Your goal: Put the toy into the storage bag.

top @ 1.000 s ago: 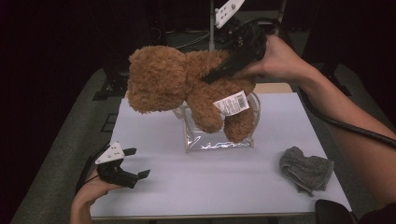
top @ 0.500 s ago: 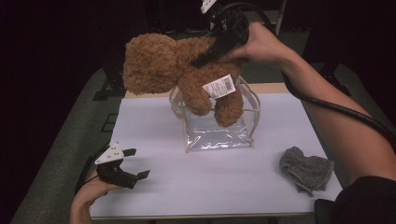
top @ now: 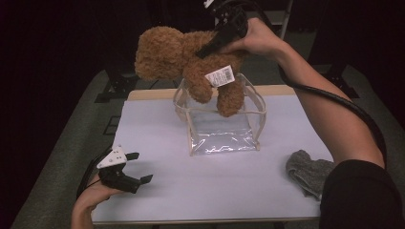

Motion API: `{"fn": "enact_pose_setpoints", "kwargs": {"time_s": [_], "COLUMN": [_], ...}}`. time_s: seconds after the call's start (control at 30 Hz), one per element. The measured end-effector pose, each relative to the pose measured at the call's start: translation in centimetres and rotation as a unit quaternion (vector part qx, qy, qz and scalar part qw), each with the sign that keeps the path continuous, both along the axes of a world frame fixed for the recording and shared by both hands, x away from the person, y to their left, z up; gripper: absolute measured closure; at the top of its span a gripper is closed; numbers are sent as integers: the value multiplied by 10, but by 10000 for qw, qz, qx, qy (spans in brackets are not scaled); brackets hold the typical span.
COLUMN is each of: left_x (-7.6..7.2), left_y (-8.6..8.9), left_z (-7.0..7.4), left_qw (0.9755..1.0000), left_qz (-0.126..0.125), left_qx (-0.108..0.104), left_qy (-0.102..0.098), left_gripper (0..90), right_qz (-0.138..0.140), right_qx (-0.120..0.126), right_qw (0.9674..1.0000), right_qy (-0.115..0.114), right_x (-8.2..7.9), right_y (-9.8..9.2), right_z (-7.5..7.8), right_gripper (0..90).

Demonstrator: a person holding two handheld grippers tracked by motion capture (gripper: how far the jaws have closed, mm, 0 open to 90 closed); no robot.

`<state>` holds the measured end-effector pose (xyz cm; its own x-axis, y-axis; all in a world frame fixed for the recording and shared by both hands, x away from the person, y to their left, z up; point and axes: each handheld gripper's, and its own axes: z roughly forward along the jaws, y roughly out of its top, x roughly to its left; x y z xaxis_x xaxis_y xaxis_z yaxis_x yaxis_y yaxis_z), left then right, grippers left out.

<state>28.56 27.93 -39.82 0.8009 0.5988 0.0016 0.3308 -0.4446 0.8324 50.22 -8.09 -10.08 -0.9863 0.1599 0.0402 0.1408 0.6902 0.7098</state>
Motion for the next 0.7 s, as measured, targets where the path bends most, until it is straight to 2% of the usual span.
{"fn": "enact_pose_setpoints", "kwargs": {"time_s": [0.2,0.37,0.57,0.7], "left_x": [0,-1,-1,-1], "left_y": [0,0,0,-1], "left_z": [0,-1,-2,-3], "left_qw": [10000,10000,10000,10000], "left_qz": [4,-2,-12,-22], "left_qx": [5,1,13,24], "left_qy": [12,32,51,61], "left_gripper": [30,30,30,30], "right_qz": [-168,-230,-198,-120], "right_qx": [32,-1,-23,54], "right_qw": [9999,9997,9998,9999], "right_qy": [14,28,56,87], "right_x": [19,27,22,11], "right_y": [-2,-4,-6,-8], "right_z": [-6,-19,-29,-33], "right_gripper": [510,510,508,507]}}
